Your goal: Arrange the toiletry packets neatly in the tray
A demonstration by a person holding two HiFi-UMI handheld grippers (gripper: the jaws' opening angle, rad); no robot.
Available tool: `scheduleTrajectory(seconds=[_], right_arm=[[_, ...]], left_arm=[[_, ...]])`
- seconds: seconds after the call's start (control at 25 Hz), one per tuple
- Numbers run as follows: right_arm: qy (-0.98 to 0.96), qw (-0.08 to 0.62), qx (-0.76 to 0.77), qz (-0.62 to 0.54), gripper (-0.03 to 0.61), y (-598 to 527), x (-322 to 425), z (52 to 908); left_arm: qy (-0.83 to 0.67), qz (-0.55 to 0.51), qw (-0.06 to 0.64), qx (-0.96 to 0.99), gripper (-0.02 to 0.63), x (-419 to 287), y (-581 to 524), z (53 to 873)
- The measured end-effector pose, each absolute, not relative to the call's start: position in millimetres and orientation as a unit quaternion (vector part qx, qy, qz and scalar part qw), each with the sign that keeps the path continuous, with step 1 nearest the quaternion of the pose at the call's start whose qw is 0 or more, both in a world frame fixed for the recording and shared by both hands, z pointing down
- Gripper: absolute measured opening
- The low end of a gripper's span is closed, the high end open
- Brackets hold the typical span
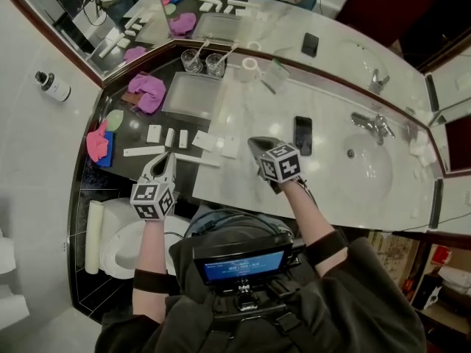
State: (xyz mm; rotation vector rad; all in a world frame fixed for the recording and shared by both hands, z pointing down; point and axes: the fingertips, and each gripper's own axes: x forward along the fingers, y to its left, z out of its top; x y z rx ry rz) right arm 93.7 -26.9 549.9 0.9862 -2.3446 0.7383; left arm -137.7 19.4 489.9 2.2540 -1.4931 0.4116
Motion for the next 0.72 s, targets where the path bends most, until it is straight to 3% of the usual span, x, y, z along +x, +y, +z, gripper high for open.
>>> scheduleTrajectory(seconds=[0.32, 0.56, 0.72], right_arm=[[-0.86, 0.246, 0.354, 0.272, 0.002, -26, 98, 550], [-0.852, 0.253, 0.356, 0.289, 0.002, -23, 102, 561], [-0.847, 0.259, 0.353, 0.302, 0.002, -22, 99, 572]], left_arm=[[-0.5, 0.201, 0.18, 0.823, 0.003, -123, 15, 504], [-0.356, 0.351, 0.124, 0.857, 0.127, -91, 16, 545], [-0.219, 0.484, 0.048, 0.846, 0.186, -82, 28, 595]])
